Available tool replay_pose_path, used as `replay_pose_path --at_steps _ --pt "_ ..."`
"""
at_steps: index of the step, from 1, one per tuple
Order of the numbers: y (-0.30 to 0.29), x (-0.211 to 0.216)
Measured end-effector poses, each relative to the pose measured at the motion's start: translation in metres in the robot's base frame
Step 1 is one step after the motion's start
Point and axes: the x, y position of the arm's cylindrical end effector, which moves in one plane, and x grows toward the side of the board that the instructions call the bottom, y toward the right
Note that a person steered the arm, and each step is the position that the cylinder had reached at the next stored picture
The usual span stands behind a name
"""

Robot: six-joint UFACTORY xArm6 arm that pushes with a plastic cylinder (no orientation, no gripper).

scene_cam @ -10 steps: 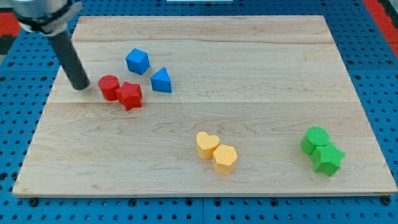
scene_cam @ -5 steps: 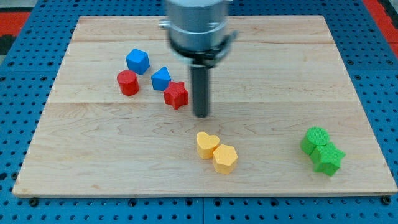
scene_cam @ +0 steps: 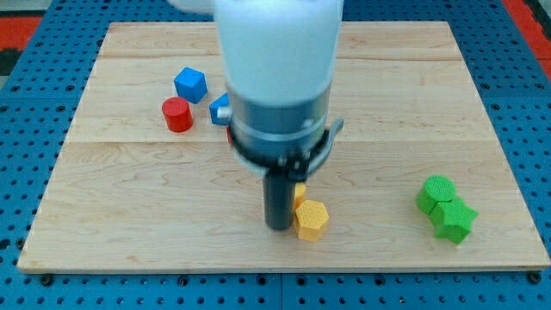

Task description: Move yellow heart to the center

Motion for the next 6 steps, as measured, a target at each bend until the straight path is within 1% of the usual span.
replay_pose_path --at_steps 1,2,3,4,5,6 --pt "0.007 -0.046" --pt "0.012 -0.074" --pt "0.067 -0.092" --pt "0.024 -0.131" --pt "-0.022 -0.135" --pt "0.087 -0.109"
